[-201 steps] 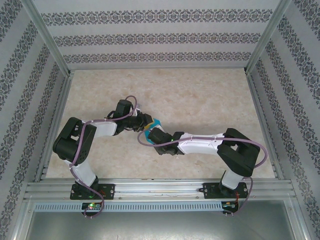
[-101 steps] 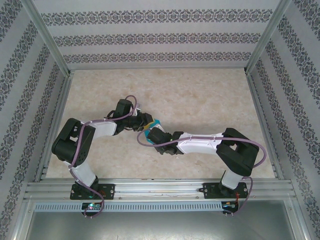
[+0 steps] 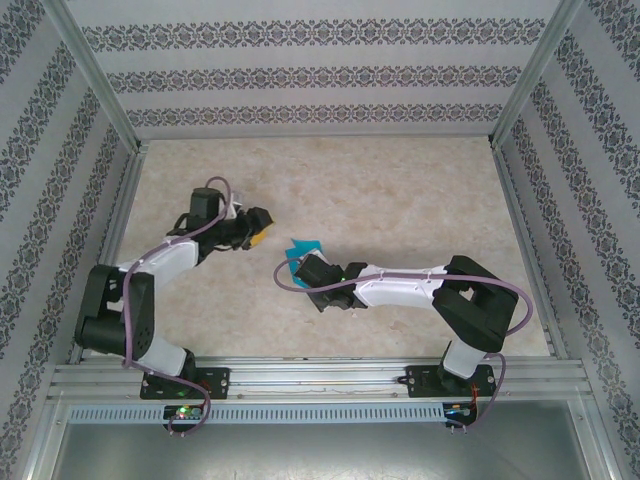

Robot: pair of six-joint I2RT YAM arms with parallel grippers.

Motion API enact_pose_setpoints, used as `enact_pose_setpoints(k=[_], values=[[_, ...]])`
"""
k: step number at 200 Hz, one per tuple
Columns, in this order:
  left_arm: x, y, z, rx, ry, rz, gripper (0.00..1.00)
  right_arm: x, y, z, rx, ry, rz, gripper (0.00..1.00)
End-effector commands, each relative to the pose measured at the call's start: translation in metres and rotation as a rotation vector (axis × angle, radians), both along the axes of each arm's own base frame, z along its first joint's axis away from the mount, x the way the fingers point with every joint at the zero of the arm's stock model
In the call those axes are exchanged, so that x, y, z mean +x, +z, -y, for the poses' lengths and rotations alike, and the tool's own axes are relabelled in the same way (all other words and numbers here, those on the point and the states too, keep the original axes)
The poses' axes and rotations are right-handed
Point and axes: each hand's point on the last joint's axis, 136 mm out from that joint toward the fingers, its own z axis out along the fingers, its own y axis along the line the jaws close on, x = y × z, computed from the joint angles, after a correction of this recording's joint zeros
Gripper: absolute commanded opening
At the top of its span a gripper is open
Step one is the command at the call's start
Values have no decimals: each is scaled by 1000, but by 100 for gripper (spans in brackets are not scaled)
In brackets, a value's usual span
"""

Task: Fold a paper plane with a square sheet of paper (fold left side to right side)
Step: Fourth fold the wing at the center of the table.

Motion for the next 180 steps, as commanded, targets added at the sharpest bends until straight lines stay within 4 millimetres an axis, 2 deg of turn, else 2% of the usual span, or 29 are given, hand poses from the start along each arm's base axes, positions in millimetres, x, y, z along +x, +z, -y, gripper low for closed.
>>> enact_pose_setpoints(k=[1,26,74,122,180], values=[[-23,-11,-20,37,-18,-51,56,-2,6,-8,65,4,-57,0],[-36,-15,-27,65,-35,-66,56,-6,7,-11,152,0,-140,0],[-56,-34,-15,6,-65,-119,56,-9,9,-17,357,-19,-294,0],[-67,-41,15,4,-145,-133,56,-6,7,-22,529,-54,-419,0],[-67,-54,59,9,-212,-156,56,-3,4,-17,608,-83,-468,0]])
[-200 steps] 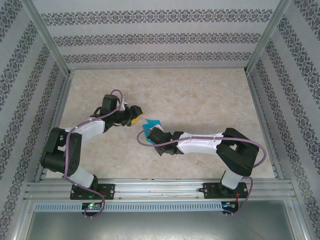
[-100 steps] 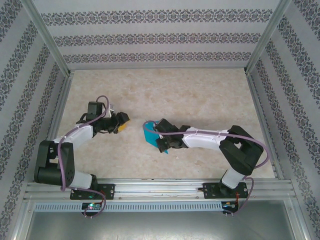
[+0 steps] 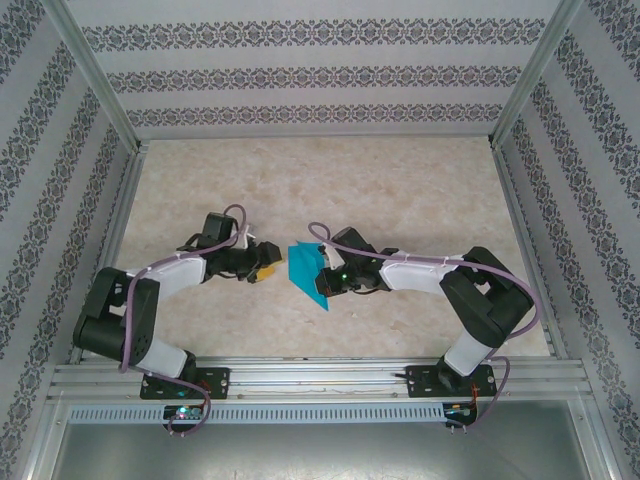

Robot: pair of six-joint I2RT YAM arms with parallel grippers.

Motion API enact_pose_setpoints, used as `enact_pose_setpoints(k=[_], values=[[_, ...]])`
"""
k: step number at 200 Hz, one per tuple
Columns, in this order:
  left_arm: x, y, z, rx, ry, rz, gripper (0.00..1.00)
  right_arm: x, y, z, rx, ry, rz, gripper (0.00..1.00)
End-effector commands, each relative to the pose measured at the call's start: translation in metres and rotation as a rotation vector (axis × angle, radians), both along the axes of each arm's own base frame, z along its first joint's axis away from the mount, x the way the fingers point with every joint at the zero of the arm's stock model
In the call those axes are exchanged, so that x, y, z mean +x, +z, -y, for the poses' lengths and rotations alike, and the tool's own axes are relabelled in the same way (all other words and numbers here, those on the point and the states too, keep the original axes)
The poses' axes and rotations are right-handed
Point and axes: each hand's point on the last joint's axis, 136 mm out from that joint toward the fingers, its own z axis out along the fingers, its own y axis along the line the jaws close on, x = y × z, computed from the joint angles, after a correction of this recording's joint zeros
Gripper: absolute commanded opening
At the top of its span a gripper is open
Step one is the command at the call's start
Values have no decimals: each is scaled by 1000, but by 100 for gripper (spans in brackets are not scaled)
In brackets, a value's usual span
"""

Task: Fold a paper plane with a square sheet of paper (fold left side to right side)
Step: Fourth fold the wing at the center of the table.

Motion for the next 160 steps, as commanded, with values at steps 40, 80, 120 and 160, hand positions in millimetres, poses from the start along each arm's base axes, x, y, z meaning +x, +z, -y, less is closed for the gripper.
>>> enact_pose_setpoints(k=[40,80,120,160], values=[[14,-5,46,-12,-58,20,55,-5,-4,-4,76,-2,-59,0],[21,-5,63,-9,-87,26,48,-5,-7,-3,85,-11,-71,0],[21,-19,72,15,-92,-2,47,-4,-9,-2,89,-16,-77,0],[23,-31,71,55,-81,-18,47,-4,-10,-1,88,-22,-81,0]])
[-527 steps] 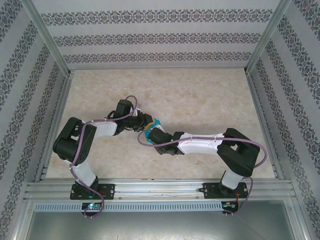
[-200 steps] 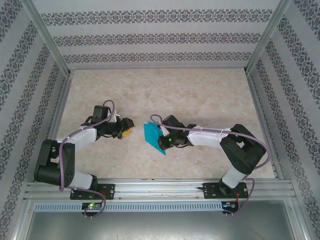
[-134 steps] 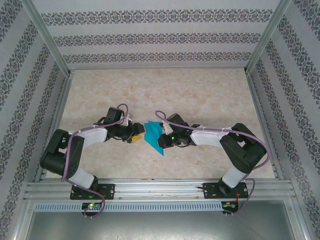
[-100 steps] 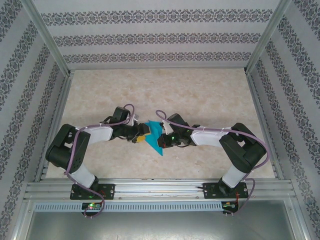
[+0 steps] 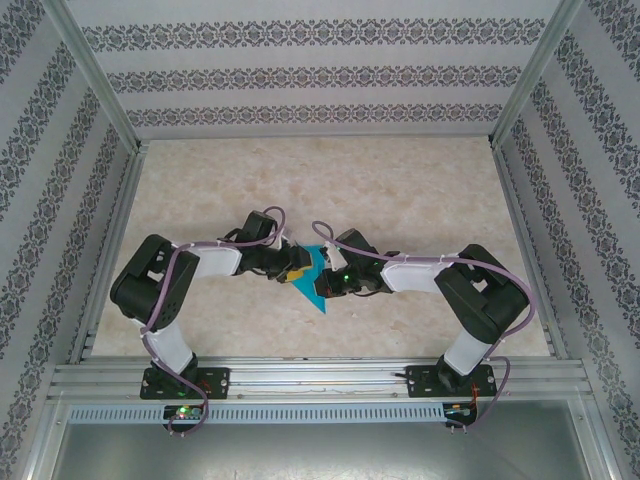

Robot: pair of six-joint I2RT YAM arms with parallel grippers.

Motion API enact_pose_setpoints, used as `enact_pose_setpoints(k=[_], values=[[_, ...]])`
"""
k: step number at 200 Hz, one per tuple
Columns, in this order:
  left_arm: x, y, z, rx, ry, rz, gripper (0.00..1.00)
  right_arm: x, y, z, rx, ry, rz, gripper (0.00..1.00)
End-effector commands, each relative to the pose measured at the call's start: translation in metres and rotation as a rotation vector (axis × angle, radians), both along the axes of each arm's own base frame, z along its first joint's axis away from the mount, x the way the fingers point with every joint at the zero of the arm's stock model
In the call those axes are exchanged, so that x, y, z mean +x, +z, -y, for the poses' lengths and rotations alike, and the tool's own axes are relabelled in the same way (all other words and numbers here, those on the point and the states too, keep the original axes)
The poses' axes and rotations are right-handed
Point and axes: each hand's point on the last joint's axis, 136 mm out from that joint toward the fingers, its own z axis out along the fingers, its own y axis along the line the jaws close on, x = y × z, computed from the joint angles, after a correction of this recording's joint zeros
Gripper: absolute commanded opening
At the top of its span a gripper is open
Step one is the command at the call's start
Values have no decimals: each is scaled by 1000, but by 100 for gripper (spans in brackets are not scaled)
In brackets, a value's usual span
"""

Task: Fold a paper plane with a square sheet of paper (fold left side to right side)
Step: Fourth fold the wing at the center of the table.

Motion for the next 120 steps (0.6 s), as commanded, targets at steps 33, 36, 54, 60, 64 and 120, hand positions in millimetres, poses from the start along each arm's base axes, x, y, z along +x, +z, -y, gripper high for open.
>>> enact_pose_setpoints(k=[33,36,54,60,64,120], values=[[10,-10,0,70,16,-1,47,1,-5,3,13,-14,-25,4],[10,-12,-1,77,17,-4,47,1,-5,3,12,-14,-26,5],[8,-20,-5,113,16,-25,47,2,-4,3,16,-18,-24,7],[7,-22,-6,119,11,-32,47,2,-3,3,18,-17,-21,8],[6,-24,-6,122,10,-37,47,2,-3,3,19,-19,-22,9],[0,-38,-13,171,7,-74,46,7,16,2,60,-34,1,19]])
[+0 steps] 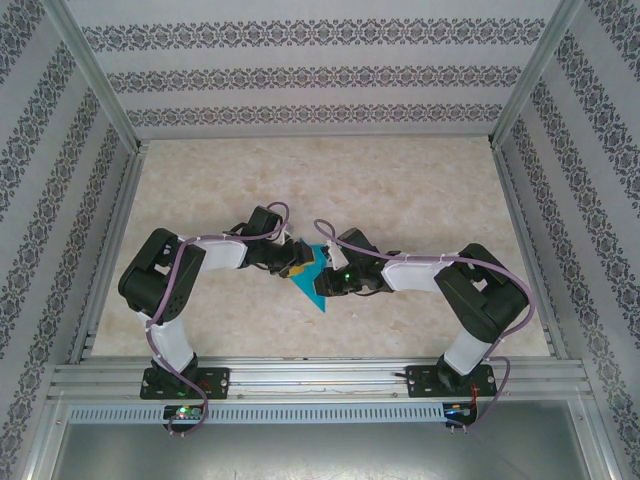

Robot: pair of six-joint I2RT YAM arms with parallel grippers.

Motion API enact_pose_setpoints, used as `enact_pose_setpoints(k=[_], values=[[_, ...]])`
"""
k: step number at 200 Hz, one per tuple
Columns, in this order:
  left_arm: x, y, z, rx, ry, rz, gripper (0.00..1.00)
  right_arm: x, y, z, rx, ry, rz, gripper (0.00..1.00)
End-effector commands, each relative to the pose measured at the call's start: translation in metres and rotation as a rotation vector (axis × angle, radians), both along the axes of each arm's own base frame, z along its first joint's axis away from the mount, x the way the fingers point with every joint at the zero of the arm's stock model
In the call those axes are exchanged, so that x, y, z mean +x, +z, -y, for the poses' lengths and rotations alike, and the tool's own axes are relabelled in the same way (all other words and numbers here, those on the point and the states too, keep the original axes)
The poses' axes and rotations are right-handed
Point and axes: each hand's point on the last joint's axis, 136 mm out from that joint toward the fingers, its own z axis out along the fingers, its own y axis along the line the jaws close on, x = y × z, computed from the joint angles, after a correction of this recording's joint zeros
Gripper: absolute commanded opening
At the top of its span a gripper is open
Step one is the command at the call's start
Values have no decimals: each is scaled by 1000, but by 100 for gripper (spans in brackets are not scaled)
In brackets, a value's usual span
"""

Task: Fold a paper plane with a square sheet of paper (fold left side to right side)
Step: Fourth fold the wing at the center of the table.

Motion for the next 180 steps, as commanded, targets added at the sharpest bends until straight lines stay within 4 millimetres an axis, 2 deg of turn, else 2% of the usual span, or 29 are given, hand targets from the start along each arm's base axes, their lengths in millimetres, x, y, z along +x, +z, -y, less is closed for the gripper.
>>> enact_pose_setpoints(k=[1,42,65,97,146,180], values=[[-17,-31,-14,112,2,-80,46,4,16,1,45,-15,24,20],[-17,-31,-15,114,6,-83,46,13,42,11,105,-55,58,40],[-16,-30,-15,110,8,-78,46,19,46,17,127,-77,57,45],[-16,-29,-15,108,9,-78,46,25,45,10,156,-78,40,44],[-15,-28,-13,100,11,-77,45,29,29,-1,168,-84,2,39],[-16,-29,-14,102,11,-79,46,28,24,-7,169,-77,-14,29]])
